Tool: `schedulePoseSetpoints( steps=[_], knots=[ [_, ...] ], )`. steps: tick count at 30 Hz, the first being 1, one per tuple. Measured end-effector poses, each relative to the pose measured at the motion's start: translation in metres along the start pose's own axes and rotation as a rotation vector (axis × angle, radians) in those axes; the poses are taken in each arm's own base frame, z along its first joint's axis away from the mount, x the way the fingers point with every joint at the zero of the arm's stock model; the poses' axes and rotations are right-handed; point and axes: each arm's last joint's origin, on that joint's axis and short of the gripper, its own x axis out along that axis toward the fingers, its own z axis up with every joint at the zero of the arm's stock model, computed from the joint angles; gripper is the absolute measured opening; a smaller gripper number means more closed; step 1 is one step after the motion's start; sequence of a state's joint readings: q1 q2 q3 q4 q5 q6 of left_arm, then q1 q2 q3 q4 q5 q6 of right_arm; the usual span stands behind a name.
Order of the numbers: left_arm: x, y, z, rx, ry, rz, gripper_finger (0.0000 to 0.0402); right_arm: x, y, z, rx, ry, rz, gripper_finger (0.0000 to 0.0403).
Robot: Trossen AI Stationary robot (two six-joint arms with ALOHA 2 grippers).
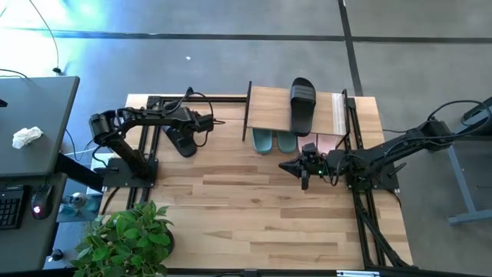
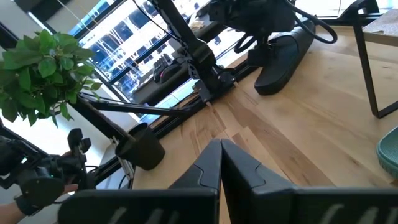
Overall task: Pick and place slides into the shelf
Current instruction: Put the black slide on the shelf
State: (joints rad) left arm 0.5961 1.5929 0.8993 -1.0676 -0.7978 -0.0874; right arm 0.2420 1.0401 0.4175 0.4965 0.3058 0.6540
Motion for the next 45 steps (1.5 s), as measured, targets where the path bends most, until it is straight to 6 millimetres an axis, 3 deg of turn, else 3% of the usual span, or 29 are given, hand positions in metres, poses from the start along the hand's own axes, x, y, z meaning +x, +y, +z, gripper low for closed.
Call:
schedulePoseSetpoints(
  steps=[14,25,29,34,38,45],
  knots=[
    [0.023,0.018,-0.003,-0.096,0.099,-0.145,0.0159,0.000,-0.001,-0.003,0.013,0.038,-0.002,0.0000],
    [0.022,0.018,-0.003,-0.090,0.097,-0.145,0.0019,0.000,-0.003,-0.005,0.006,0.054,-0.014,0.0000],
    [0.017,0.013,-0.001,-0.078,0.075,-0.141,0.0015,0.000,-0.003,-0.006,0.003,0.064,-0.022,0.0000],
    [0.002,0.002,0.001,-0.038,0.018,-0.158,0.0006,0.000,-0.004,-0.006,0.000,0.069,-0.027,0.0000],
    [-0.021,0.001,0.000,-0.036,-0.036,-0.154,0.0006,0.000,-0.005,-0.005,-0.003,0.049,-0.052,0.0000],
    [-0.075,0.017,-0.006,-0.068,-0.199,-0.145,0.0004,0.000,-0.005,-0.005,-0.004,0.038,-0.064,0.0000]
  ],
)
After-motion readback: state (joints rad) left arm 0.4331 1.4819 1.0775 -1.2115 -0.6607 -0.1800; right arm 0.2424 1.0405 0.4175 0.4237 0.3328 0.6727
